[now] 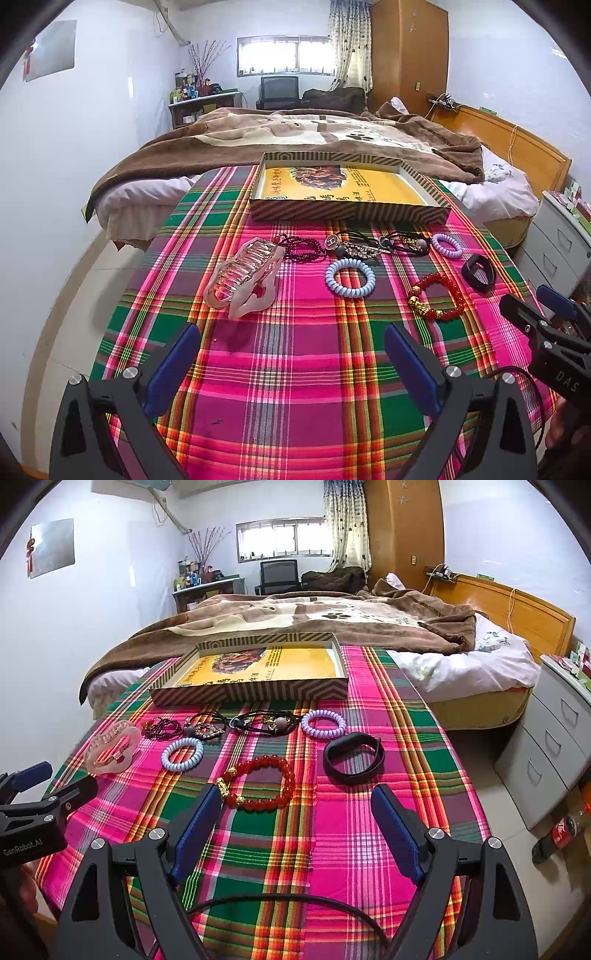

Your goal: Organize jewelry

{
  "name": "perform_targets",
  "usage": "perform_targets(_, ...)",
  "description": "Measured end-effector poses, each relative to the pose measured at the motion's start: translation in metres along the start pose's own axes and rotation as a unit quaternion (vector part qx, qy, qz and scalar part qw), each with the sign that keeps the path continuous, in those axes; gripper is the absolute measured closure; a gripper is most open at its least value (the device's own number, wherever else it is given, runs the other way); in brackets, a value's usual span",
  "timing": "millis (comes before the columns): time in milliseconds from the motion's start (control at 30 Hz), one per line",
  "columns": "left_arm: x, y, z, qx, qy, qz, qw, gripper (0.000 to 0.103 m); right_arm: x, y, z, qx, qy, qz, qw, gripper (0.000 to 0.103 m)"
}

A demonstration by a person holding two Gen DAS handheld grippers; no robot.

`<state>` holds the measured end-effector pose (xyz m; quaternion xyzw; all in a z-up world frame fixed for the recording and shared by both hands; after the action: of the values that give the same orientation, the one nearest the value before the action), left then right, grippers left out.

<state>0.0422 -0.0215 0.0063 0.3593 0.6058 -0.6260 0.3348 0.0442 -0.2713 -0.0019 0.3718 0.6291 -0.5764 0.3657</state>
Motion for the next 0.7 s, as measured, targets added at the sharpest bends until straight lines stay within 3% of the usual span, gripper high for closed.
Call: perform_targets(700,0.0013,-0.0024,0.0021,0.002,0.003,0.008,1.0000,0.002,0.0015,-0.0019,0.0018,0.007,-0.001,0.003,1.000,0.020)
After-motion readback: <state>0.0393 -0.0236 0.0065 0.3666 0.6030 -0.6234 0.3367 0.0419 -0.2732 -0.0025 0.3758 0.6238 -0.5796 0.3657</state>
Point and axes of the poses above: each gripper's, at about its wrist camera, not at the fingertips, and y roughly the way its jaws point, z to its right, x to its underside, the point moved 9 cm from there along y, roughly the way its jaws point, and after that the axes turned 13 degrees about z, right-handed, at the moved point
